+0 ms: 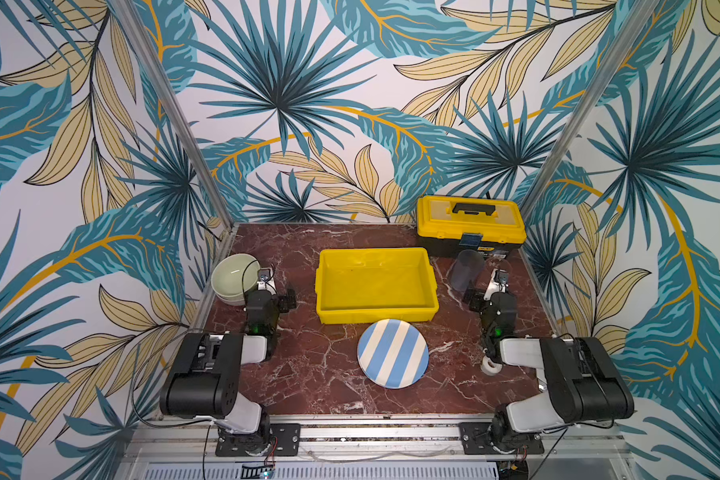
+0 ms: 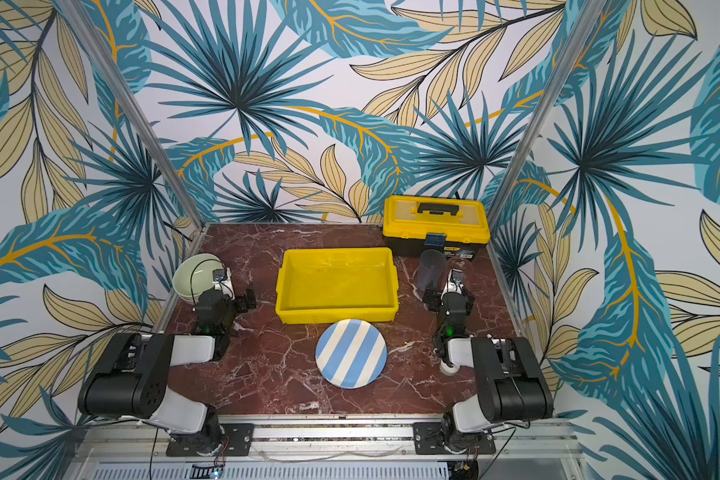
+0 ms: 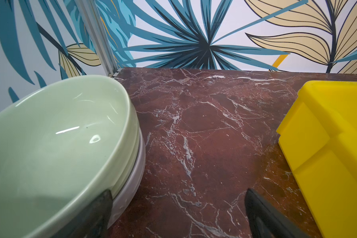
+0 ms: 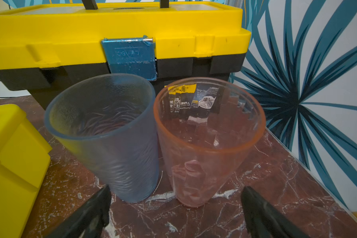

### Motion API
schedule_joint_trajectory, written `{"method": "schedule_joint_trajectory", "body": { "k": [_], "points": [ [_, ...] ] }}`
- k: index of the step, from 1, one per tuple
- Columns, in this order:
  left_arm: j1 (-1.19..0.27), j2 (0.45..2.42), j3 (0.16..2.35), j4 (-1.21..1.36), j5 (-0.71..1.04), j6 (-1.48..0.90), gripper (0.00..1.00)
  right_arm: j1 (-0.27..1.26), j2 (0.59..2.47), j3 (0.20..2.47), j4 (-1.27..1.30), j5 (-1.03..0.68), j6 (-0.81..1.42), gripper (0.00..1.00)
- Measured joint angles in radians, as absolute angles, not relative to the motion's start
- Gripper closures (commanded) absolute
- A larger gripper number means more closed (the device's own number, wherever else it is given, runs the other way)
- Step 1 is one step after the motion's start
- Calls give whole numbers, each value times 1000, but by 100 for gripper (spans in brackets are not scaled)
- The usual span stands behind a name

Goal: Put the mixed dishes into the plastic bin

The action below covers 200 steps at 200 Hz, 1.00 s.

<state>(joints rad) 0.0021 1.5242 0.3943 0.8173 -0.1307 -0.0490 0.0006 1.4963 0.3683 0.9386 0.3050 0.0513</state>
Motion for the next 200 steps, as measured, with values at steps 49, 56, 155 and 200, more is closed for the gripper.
{"method": "schedule_joint_trajectory", "body": {
  "k": [49,56,155,200],
  "points": [
    [2,1524,394,817,-131,-49,0,1,1496,368,939,305,51,0],
    [2,1524,394,817,-131,-49,0,1,1496,368,939,305,51,0],
    [2,1524,394,817,-131,-49,0,1,1496,368,940,307,51,0],
    [2,1524,394,817,-131,-49,0,1,1496,352,960,333,54,0]
  ]
}}
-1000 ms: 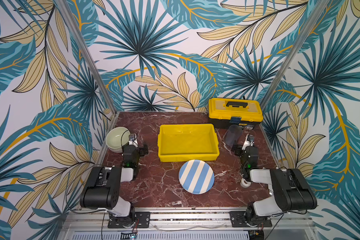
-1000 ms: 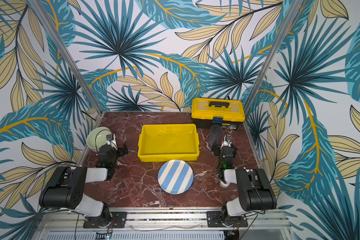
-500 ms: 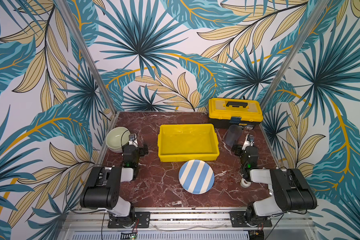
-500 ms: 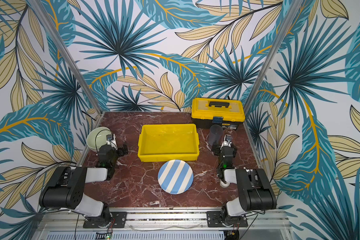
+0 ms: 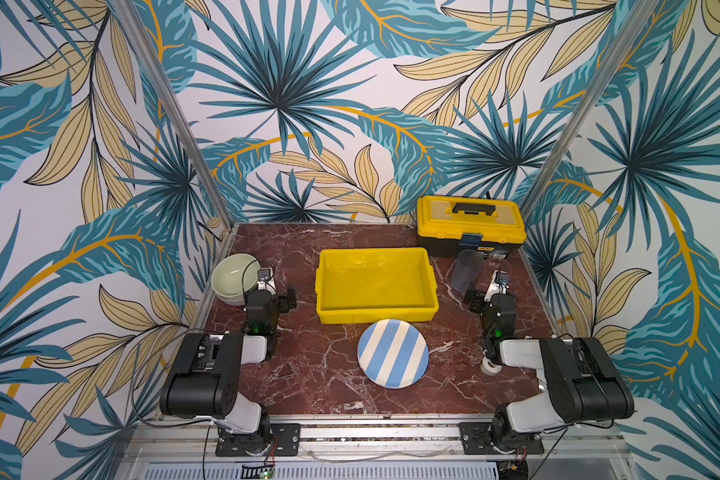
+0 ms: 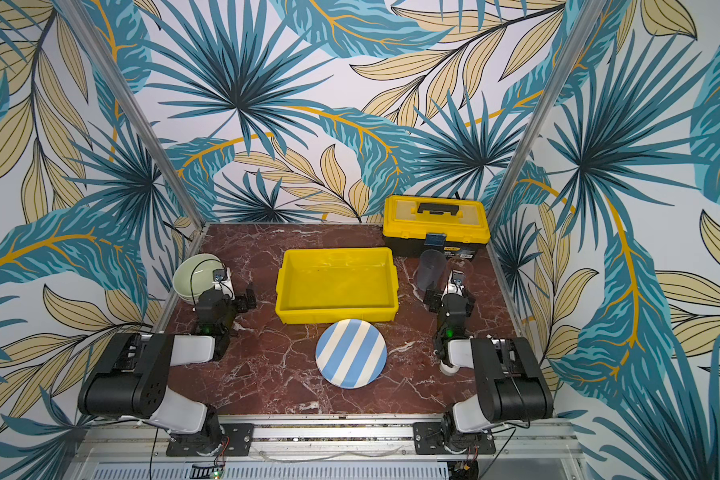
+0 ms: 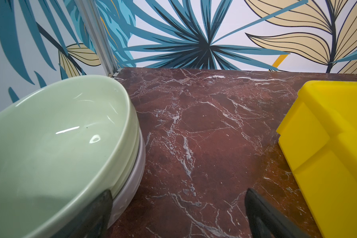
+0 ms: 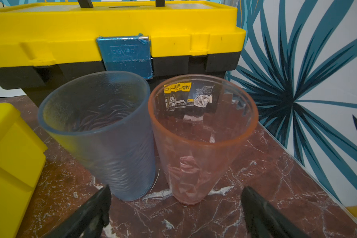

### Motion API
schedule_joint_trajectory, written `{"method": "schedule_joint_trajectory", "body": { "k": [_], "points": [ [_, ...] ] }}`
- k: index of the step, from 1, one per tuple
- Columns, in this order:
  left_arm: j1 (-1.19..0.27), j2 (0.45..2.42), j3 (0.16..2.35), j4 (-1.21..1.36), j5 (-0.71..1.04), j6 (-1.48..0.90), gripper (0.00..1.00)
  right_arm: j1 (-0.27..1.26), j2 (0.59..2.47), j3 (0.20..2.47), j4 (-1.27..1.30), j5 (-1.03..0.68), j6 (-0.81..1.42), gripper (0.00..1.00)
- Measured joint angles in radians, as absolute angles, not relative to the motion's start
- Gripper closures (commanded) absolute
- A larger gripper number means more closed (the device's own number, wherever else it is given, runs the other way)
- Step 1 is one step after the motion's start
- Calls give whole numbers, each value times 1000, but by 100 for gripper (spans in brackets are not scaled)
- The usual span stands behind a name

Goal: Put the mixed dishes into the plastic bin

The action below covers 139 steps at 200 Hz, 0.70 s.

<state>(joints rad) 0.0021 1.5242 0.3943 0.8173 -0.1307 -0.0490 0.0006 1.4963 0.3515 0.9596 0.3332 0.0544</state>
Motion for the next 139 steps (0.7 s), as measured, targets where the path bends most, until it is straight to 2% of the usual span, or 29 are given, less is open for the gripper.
{"method": "schedule_joint_trajectory", "body": {
  "k": [139],
  "points": [
    [2,1453,393,802,-126,-45,0,1,1467,336,970,351,59,0]
  ]
}}
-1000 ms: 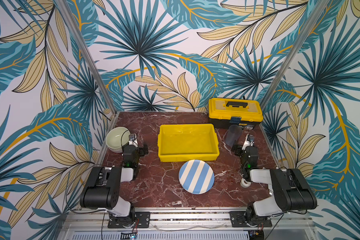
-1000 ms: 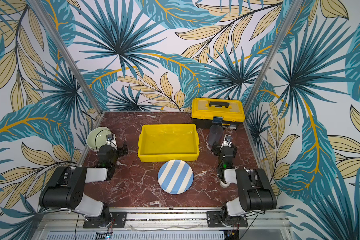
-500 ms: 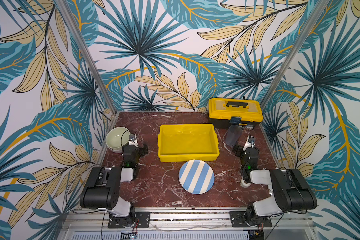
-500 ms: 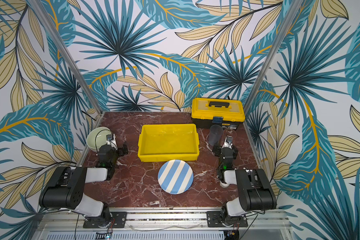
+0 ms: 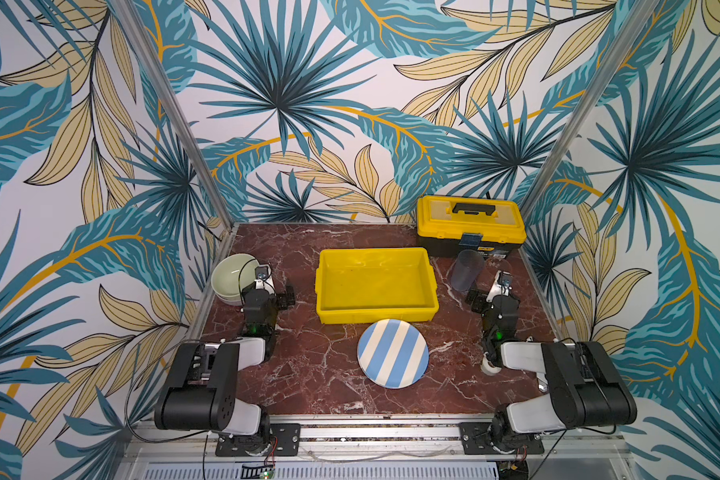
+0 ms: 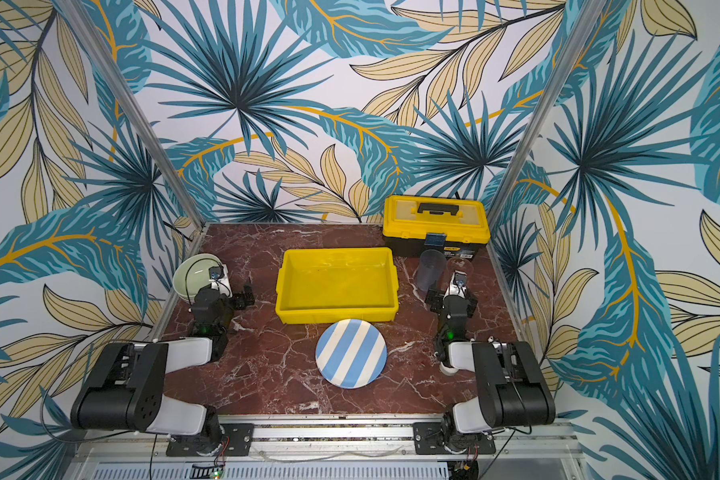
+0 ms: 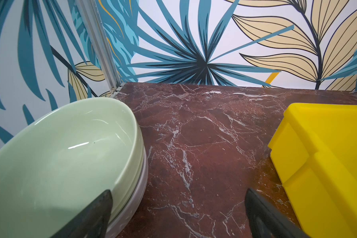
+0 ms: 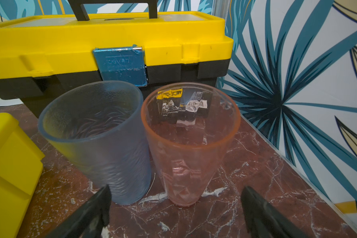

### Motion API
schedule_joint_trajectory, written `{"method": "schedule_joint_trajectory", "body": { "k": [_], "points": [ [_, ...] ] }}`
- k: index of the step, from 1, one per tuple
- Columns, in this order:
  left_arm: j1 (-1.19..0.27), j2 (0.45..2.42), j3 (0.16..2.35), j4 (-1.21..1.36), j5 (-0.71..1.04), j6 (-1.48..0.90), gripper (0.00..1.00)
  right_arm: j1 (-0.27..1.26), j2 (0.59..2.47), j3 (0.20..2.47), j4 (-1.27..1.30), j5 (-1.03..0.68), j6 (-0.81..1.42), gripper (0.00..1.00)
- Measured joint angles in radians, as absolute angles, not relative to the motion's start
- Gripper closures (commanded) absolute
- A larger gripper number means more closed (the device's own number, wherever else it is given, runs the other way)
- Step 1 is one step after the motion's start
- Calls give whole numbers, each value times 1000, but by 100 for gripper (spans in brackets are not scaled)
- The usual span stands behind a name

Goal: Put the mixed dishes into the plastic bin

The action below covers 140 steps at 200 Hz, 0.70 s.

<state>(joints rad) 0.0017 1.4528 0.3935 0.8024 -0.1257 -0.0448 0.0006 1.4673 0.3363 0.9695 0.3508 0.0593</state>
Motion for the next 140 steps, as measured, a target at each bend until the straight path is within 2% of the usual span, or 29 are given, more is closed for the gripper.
{"method": "schedule_joint_trajectory", "body": {
  "k": [26,89,120,140],
  "points": [
    [2,1438,393,773,-122,-37,0,1,1436,337,941,352,59,0],
    [-18,1287,395,621,-160,-63,0,1,1213,408,628,354,105,1],
    [-30,1179,492,405,-176,-97,0,1,1142,499,399,336,151,2],
    [-36,1127,595,258,-166,-127,4,1,1090,534,291,311,181,3]
  ]
}}
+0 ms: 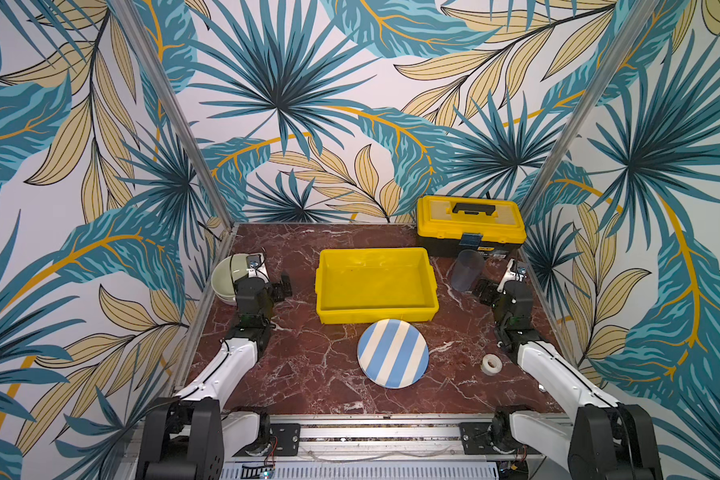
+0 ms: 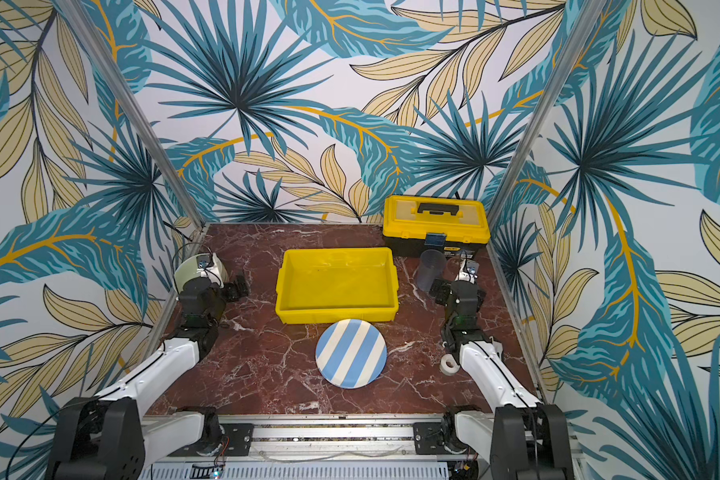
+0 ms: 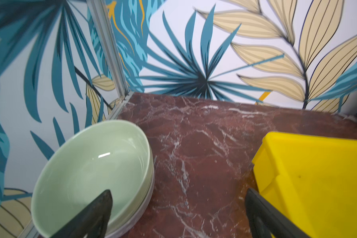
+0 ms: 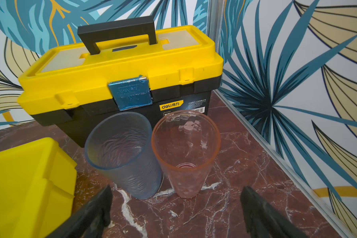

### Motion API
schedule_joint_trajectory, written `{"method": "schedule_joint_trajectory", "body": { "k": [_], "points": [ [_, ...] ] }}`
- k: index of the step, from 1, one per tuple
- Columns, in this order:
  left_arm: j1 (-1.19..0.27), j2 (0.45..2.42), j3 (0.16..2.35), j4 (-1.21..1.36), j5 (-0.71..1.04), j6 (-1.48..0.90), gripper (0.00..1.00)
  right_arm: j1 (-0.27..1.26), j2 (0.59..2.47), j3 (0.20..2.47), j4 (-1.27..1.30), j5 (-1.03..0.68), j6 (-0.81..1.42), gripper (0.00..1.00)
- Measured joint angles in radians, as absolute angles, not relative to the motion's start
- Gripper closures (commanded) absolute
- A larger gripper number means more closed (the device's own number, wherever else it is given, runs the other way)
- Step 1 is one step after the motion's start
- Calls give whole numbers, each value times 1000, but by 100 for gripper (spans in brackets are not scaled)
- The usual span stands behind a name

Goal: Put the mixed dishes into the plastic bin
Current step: 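Move both grippers toward the striped plate stack from either side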

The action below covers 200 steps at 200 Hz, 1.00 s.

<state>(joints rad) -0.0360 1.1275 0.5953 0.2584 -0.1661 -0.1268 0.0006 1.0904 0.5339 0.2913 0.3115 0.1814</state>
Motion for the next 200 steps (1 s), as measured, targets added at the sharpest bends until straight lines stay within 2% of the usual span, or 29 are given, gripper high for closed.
{"method": "schedule_joint_trajectory", "body": {
  "k": [47,125,169,200],
  "points": [
    [-104,1056,726,-21,-88,-192,5,1,992,601,31,214,268,6],
    [-171,1001,835,-339,73,-299,7,4,918,651,-200,24,323,8],
    [-237,974,837,-458,178,-336,18,12,918,684,-297,-105,323,11],
    [-303,975,837,-509,246,-378,29,33,917,719,-367,-163,333,14]
  ]
}}
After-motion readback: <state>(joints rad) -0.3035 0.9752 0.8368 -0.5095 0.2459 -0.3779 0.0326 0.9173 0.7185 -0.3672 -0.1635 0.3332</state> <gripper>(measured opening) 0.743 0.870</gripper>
